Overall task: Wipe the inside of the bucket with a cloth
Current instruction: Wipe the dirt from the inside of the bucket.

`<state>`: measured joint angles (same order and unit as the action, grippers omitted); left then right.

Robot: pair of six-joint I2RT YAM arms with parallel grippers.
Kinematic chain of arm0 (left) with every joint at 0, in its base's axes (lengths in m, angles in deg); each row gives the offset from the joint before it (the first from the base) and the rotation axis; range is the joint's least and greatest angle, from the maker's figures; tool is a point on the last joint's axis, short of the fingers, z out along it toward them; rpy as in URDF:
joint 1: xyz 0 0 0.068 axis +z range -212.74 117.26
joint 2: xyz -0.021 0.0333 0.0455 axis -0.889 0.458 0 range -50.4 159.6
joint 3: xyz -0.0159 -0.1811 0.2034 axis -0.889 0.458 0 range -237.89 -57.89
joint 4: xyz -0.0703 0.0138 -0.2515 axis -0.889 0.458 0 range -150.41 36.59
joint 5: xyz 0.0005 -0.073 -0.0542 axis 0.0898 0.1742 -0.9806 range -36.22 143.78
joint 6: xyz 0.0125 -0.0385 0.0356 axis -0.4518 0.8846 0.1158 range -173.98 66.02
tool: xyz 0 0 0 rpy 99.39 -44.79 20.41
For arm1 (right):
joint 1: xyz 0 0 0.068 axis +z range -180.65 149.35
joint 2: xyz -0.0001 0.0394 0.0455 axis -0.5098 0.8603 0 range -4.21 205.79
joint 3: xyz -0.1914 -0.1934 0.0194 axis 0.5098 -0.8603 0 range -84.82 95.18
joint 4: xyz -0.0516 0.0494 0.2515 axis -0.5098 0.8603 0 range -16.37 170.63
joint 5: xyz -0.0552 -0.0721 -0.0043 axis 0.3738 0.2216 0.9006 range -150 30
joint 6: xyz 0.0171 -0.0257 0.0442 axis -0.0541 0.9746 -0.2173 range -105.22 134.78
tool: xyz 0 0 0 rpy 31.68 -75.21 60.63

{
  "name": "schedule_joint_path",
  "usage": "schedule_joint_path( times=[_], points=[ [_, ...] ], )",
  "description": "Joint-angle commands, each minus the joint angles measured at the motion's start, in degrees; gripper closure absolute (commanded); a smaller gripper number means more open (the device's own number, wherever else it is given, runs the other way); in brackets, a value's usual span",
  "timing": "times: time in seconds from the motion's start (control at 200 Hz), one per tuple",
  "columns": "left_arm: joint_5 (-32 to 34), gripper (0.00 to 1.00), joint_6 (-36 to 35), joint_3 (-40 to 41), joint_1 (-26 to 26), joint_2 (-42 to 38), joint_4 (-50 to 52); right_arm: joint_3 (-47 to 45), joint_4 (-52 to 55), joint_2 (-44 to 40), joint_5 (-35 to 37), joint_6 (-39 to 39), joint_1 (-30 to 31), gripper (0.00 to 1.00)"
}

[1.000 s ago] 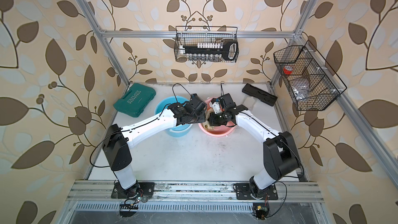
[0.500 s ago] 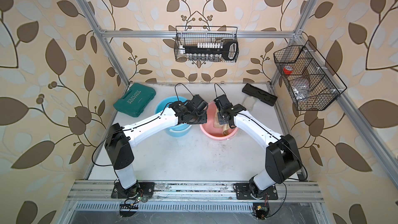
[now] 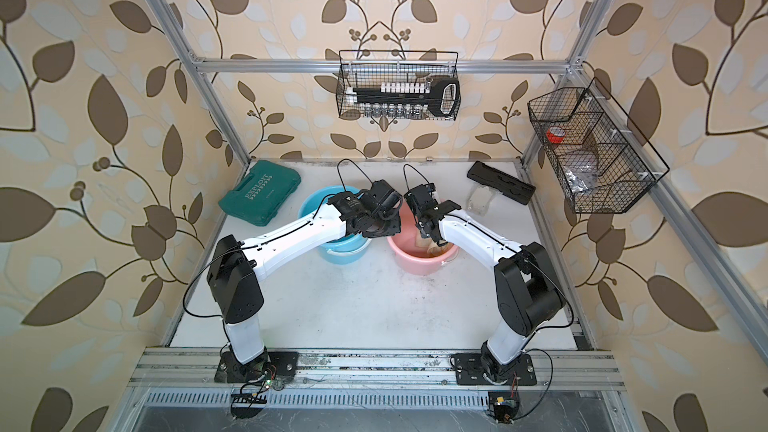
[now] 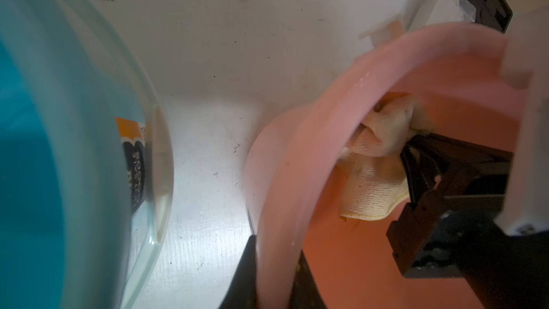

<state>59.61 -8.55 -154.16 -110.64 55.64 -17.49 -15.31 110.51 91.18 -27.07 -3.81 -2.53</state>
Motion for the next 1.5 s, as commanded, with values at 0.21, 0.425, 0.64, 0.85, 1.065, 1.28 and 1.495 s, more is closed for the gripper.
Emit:
schedule_joint_path(
  times=[0.21, 0.425, 0.64, 0.85, 1.065, 1.28, 1.495],
  points=[
    [-4.08, 1.00, -4.39, -3.73, 1.13, 1.14, 5.07, -8.82, -3.02, -5.48, -5.33, 4.48, -0.57, 1.00],
    [-4.74, 1.00, -5.04, -6.87, 2.10, 2.64, 6.98, -9.03, -3.32, -6.81, -7.56, 6.45, -0.61, 1.00],
    [-5.74, 1.00, -5.66, -7.79, 3.06, 3.47, 8.24, -10.44, -3.96, -10.40, -9.27, 7.98, -0.57, 1.00],
    [-6.94, 1.00, -5.97, -7.28, 4.02, 3.17, 7.74, -10.17, -2.32, -11.02, -8.34, 8.75, -0.66, 1.00],
    [-7.14, 1.00, -6.47, -7.42, 4.21, 2.49, 7.88, -6.36, 2.24, -4.77, -3.13, 8.26, -0.61, 1.00],
    [-8.06, 1.00, -7.02, -7.51, 5.73, 2.33, 8.16, -5.79, 2.36, -3.85, -2.35, 8.84, -0.61, 1.00],
    [-9.07, 1.00, -6.93, -7.20, 5.89, 1.77, 7.62, -0.63, 7.04, 3.47, -0.66, 6.74, -1.10, 1.00]
  ],
)
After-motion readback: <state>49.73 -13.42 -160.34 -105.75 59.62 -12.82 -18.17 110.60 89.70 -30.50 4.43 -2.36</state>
